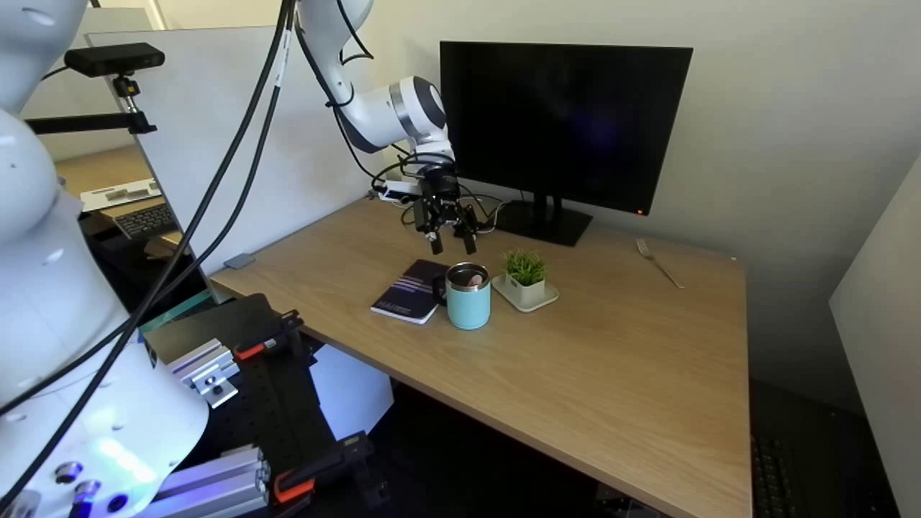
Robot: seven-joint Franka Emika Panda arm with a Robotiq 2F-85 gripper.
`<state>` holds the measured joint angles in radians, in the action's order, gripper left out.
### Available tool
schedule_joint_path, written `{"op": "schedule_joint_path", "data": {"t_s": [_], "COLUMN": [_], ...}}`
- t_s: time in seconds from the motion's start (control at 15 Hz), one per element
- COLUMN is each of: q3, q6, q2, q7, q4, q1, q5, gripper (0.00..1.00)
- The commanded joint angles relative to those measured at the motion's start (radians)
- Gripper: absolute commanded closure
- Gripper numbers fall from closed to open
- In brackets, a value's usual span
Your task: Pick the marker from the cup and put it on the table
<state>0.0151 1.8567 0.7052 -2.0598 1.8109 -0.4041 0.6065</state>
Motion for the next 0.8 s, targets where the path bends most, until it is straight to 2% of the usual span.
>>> {"op": "schedule_joint_path", "data": {"t_s": [0.0,0.2,0.4,0.6,0.73], "q3": [-0.01,-0.021,-0.026,-0.022,-0.018], "q6": [0.009,0.021,0.036,0.046,0.05], "q2": [0.012,0.022,0.026,0.022,0.022], "q7": [-0.007,-0.003,0.0,-0.009,-0.008], "q4": [-0.01,-0.01,-0.009,-0.005,-0.007], "q1": [0.013,0.022,0.028,0.018,0.012], "q5": [0.008,0.018,0.025,0.025,0.026], "gripper": [0.0,0.0,0.08,0.32,0.42]}}
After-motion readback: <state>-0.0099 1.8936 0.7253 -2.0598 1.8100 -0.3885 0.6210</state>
